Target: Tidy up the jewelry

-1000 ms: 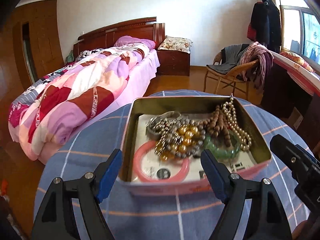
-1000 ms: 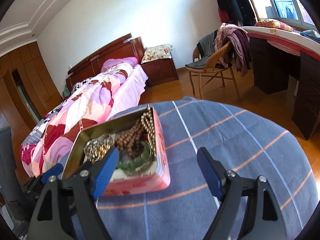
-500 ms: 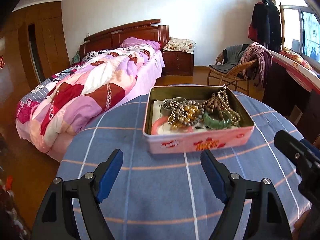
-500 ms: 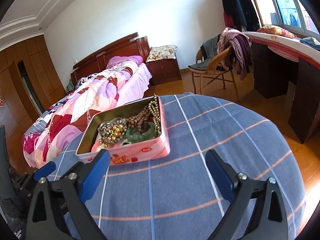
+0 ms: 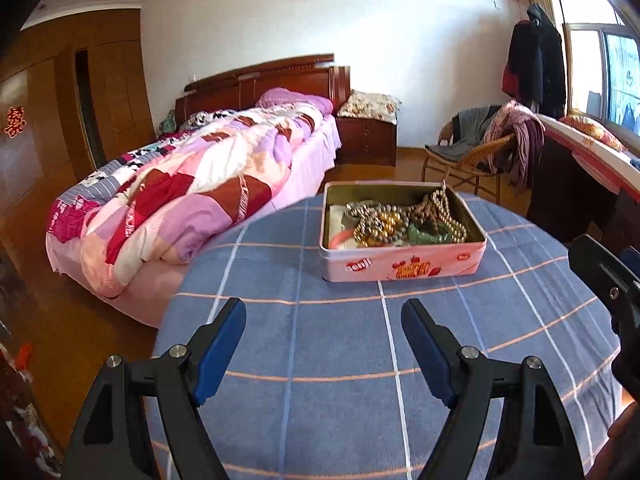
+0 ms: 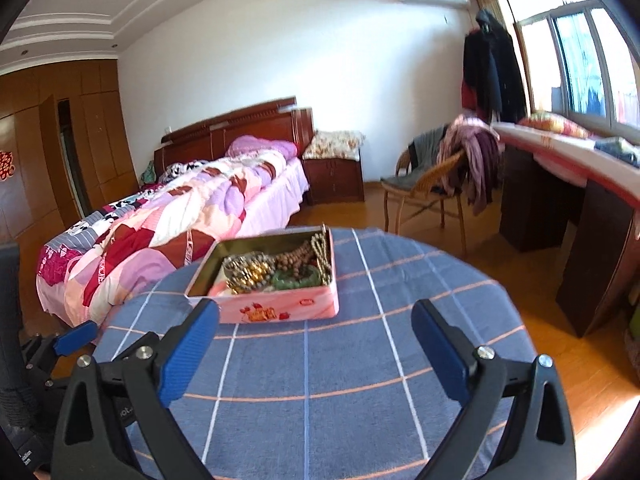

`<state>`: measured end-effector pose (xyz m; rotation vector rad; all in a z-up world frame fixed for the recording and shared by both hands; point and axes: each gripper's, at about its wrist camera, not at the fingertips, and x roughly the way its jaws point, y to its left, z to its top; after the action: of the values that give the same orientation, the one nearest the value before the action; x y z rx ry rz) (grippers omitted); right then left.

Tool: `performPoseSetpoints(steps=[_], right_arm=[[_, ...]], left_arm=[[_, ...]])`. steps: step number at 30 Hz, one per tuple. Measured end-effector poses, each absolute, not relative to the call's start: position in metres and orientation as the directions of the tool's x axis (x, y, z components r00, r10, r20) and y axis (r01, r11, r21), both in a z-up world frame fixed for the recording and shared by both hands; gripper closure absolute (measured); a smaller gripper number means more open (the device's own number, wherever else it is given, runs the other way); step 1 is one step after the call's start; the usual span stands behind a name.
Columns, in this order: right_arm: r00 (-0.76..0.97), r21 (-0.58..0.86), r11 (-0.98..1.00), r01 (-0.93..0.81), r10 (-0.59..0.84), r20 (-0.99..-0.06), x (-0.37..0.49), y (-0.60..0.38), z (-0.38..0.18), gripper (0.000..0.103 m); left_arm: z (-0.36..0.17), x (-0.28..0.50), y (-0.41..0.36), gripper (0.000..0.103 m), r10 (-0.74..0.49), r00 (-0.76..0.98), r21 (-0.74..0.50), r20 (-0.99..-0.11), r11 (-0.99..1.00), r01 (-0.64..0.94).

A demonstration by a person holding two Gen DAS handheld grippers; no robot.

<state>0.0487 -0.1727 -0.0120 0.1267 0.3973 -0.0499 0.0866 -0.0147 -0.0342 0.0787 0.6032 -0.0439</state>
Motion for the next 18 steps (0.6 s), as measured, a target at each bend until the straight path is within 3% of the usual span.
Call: performPoseSetpoints(steps=[7, 18], right_arm=[[0.952, 0.085, 0.994, 0.066, -0.037, -0.304, 0.024, -0.164, 0.014, 0.0], [0.976, 0.124, 0.99, 0.07, -0.042, -0.215, 0.001, -0.167, 0.037, 0.0]], left_arm=[[-0.005, 0.059, -0.007, 0.016, -0.017, 0.865, 0.039, -0.502, 0.998, 0.043], [0.023, 0.036, -0.009, 0.015, -0.024, 0.908, 0.049, -0.418, 0.998, 0.049]])
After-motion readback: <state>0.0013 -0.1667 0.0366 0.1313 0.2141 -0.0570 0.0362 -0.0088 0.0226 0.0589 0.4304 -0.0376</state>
